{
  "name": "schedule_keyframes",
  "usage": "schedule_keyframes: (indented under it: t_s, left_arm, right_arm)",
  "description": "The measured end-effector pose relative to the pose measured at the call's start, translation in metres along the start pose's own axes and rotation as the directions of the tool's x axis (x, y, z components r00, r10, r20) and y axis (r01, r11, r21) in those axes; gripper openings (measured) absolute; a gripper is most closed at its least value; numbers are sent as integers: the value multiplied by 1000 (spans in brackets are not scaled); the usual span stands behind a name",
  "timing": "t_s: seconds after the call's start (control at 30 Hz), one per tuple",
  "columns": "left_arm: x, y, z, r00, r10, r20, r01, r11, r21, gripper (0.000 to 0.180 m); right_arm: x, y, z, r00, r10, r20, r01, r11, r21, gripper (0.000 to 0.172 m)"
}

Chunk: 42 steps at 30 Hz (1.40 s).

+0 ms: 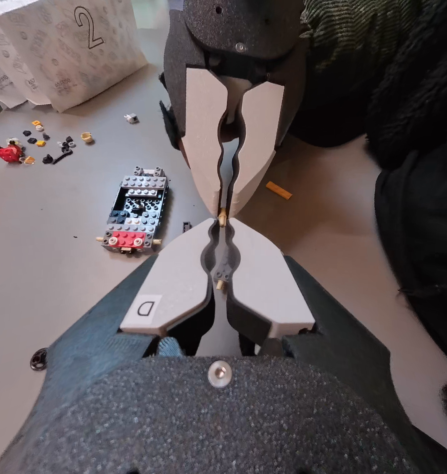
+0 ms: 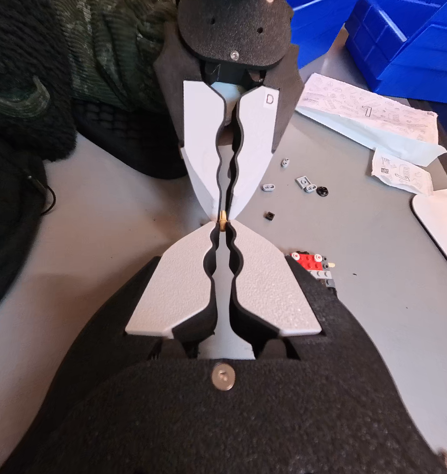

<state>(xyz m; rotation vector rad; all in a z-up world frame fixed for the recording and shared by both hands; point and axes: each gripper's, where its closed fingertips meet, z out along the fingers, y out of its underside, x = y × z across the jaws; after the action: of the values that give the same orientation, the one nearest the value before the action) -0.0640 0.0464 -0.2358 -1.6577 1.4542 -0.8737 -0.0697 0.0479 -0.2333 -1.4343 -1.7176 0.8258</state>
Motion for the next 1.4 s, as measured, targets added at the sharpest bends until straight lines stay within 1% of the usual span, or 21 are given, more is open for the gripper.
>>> schedule_keyframes:
  t_s: [0.07,0.13,0.23,0.33,0.4,0.43,0.47,0.5,0.53,0.57,0.6,0.67,0.73,0.8,0.9,0.97,1.0,1.07,1.13,1.3,1.4]
  left_arm:
    - [-5,0,-4,1000,-11,19,11,1000,-8,4]
    - [-28,12,-17,991,-25,132,33,998,-59,4]
    - [-74,48,-43,932,-64,356,140,971,-192,4]
    - [-88,74,-54,896,-94,435,234,931,-281,4]
    - [-91,81,-54,889,-88,449,246,919,-308,23]
    - [-91,79,-54,891,-84,446,239,922,-303,30]
    - [-90,76,-54,894,-78,441,226,929,-293,32]
    - [-89,73,-55,896,-73,437,215,934,-285,34]
    - [-86,70,-56,905,-73,420,204,939,-276,35]
    - [-80,64,-54,923,-77,376,183,950,-254,37]
    - [-67,56,-51,951,-77,298,147,964,-221,34]
    - [-41,37,-43,986,-70,150,90,987,-135,27]
    - [-26,21,-35,995,-72,67,77,995,-69,26]
    - [-13,13,-29,998,-66,-2,66,997,-36,21]
    - [-4,13,-23,998,-55,-42,54,998,-40,9]
    - [-3,16,-21,999,-40,-37,37,997,-65,3]
    - [-2,17,-21,999,-34,-36,31,997,-74,4]
    - [-5,15,-23,999,-29,-21,27,998,-62,13]
    - [-3,13,-25,999,-24,-31,22,998,-52,13]
    - [1,17,-27,998,-11,-59,7,997,-74,15]
    - [4,16,-26,997,-7,-73,2,997,-71,11]
  right_arm:
    - [4,-1,-2,1000,14,-23,-14,1000,5,5]
    - [12,10,-5,998,52,-41,-54,997,-51,16]
    - [1,32,-3,988,149,32,-143,978,-155,32]
    - [-17,43,9,987,146,69,-126,964,-235,37]
    - [-23,46,20,986,161,54,-141,952,-271,37]
    - [-24,50,24,986,161,38,-143,945,-295,37]
    - [-23,54,27,989,147,18,-134,939,-317,34]
    - [-25,54,28,990,142,22,-128,941,-312,19]
    - [-26,53,28,990,139,29,-124,944,-305,18]
    - [-23,54,27,993,118,17,-107,945,-309,18]
    - [-19,52,25,996,88,-2,-84,951,-299,18]
    - [-10,39,18,998,58,-36,-64,972,-227,18]
    - [-5,26,10,998,13,-57,-23,986,-165,18]
    - [-5,20,6,997,-30,-73,20,990,-139,18]
    - [-8,18,7,997,-44,-69,35,991,-131,18]
    - [-7,19,6,995,-59,-78,48,990,-135,18]
    - [-7,18,6,995,-60,-74,50,991,-128,18]
    - [-8,16,4,995,-69,-70,60,991,-119,18]
    - [-10,13,3,994,-84,-64,77,991,-105,18]
    - [-12,11,1,995,-90,-48,86,993,-80,18]
    - [-13,9,0,995,-92,-44,89,994,-70,18]
